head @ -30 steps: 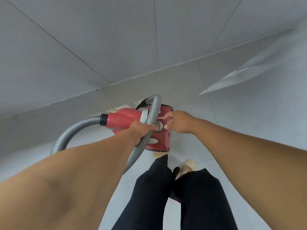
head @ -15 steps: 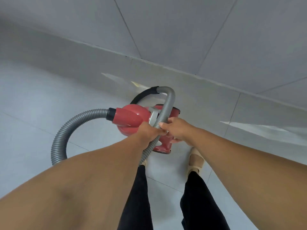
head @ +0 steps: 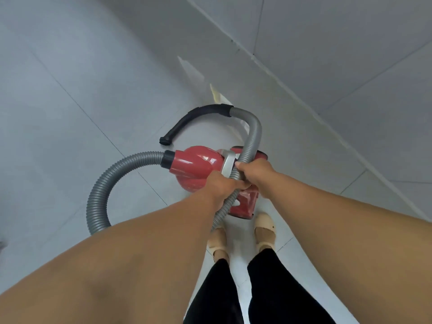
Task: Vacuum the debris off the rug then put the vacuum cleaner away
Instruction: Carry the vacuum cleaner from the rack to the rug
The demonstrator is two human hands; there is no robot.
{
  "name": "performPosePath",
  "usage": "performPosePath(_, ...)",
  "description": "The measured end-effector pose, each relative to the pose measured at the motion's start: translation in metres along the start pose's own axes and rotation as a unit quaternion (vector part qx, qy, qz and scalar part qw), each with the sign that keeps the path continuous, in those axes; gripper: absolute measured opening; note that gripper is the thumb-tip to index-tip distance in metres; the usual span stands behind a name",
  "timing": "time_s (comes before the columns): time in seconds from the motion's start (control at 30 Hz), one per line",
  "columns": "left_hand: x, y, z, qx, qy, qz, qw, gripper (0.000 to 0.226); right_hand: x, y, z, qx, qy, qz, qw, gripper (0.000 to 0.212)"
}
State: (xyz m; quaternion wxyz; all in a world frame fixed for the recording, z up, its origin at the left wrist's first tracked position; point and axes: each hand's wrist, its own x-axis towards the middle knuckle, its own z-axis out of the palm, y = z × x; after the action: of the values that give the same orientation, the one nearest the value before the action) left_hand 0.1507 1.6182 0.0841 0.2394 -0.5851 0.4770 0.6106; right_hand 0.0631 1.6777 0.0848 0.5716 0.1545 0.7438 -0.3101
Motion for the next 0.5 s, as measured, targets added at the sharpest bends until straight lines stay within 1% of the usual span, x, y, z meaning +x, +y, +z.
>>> performPosePath(0.07, 0.005, -0.014, -0.002, -0.058, -0.016, -0.015, 0.998, 0.041, 0.006, 0.005, 0.008, -0.016, -0.001, 0.002, 1.000, 0.024)
performPosePath(0.13, 0.012, -0.026, -0.004, -0.090, -0.029, -0.028, 0.995, 0.030, 0.014, 0.013, 0.012, -0.032, -0.006, 0.009, 0.999, 0.022)
performPosePath(0.17, 0.017, -0.034, -0.005, -0.113, -0.028, -0.038, 0.992, 0.029, 0.017, 0.018, 0.013, -0.040, -0.011, 0.013, 0.999, 0.020)
performPosePath(0.23, 0.026, -0.046, -0.005, -0.172, 0.000, -0.048, 0.984, 0.024, 0.026, 0.027, 0.011, -0.068, -0.019, 0.022, 0.997, 0.021)
performPosePath(0.3, 0.036, -0.055, 0.001, -0.258, 0.026, -0.052, 0.964, 0.011, 0.035, 0.036, 0.003, -0.087, -0.025, 0.026, 0.996, 0.021)
performPosePath(0.33, 0.041, -0.059, 0.010, -0.300, 0.033, -0.057, 0.952, 0.011, 0.039, 0.042, -0.004, -0.094, -0.027, 0.026, 0.995, 0.022)
performPosePath(0.4, 0.049, -0.064, 0.021, -0.337, 0.046, -0.059, 0.939, 0.014, 0.046, 0.052, -0.014, -0.101, -0.037, 0.034, 0.994, 0.026)
performPosePath(0.5, 0.062, -0.066, 0.045, -0.372, 0.055, -0.045, 0.925, 0.030, 0.056, 0.063, -0.036, -0.107, -0.033, 0.039, 0.993, 0.025)
